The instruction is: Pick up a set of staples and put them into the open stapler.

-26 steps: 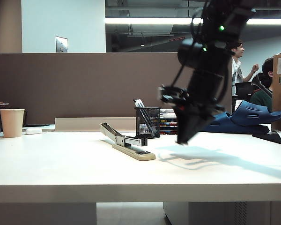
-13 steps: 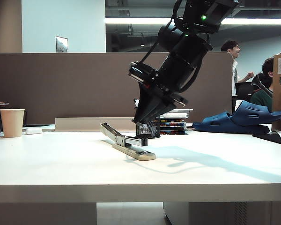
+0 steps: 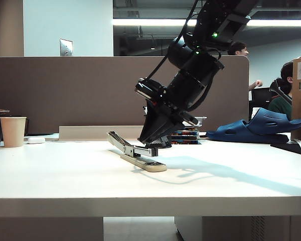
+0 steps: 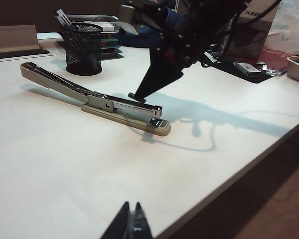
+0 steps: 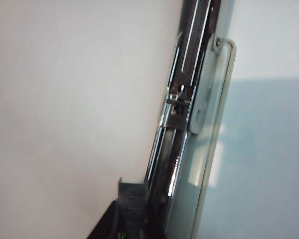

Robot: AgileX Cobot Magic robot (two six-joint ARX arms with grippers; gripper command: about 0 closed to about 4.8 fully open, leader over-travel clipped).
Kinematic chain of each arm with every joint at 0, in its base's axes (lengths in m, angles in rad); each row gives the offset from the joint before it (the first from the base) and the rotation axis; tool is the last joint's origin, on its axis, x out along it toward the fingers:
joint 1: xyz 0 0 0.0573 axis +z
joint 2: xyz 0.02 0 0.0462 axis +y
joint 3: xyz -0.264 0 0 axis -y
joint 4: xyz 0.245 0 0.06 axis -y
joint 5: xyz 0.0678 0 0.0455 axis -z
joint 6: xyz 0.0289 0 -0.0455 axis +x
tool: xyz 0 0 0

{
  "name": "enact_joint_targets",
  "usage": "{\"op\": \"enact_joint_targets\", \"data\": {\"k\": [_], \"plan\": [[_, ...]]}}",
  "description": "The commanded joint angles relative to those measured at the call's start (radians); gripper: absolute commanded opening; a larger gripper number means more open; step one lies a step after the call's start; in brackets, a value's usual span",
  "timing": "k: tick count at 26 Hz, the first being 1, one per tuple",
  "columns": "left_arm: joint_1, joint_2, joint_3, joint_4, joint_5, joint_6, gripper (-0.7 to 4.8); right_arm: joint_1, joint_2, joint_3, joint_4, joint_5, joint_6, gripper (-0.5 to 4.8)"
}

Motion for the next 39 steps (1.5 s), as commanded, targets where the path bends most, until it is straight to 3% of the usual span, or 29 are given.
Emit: {"op": "enact_joint_targets", "data": {"k": [1,21,23,25,26,29,33,35,36,37,39], "plan": [[0.002,0.000,0.002,0.005,0.003,0.000,-0.06,0.002,-0.007,0.002,0.011,-0.006,0.002,0.21],[0.002,0.000,0.002,0.005,0.003,0.000,-0.06,0.002,0.005,0.002,0.002,0.016,0.001,0.25],[0.002,0.000,0.002,0.005,0.003,-0.001,-0.06,0.002,0.005,0.002,0.000,0.017,0.001,1.07],[0.002,0.000,0.002,0.005,0.003,0.000,-0.06,0.002,0.005,0.002,-0.003,0.017,0.001,1.08],[0.002,0.000,0.002,0.005,0.003,0.000,-0.06,0.002,0.005,0.002,-0.005,0.017,0.001,0.99],[0.002,0.000,0.002,0.005,0.003,0.000,-0.06,0.002,0.005,0.002,-0.004,0.018,0.000,-0.12],[0.002,0.000,0.002,0.005,0.003,0.000,-0.05,0.002,0.005,0.002,-0.004,0.018,0.000,-0.04],[0.002,0.000,0.002,0.005,0.003,0.000,-0.05,0.002,0.005,0.002,-0.004,0.018,0.000,0.42],[0.002,0.000,0.002,0.005,0.003,0.000,-0.06,0.002,0.005,0.002,-0.004,0.019,0.001,1.16],[0.002,0.000,0.002,0.005,0.003,0.000,-0.05,0.002,0.004,0.002,-0.005,0.019,0.001,0.95],[0.002,0.000,0.002,0.005,0.003,0.000,-0.06,0.002,0.004,0.002,-0.005,0.020,0.000,-0.10]]}}
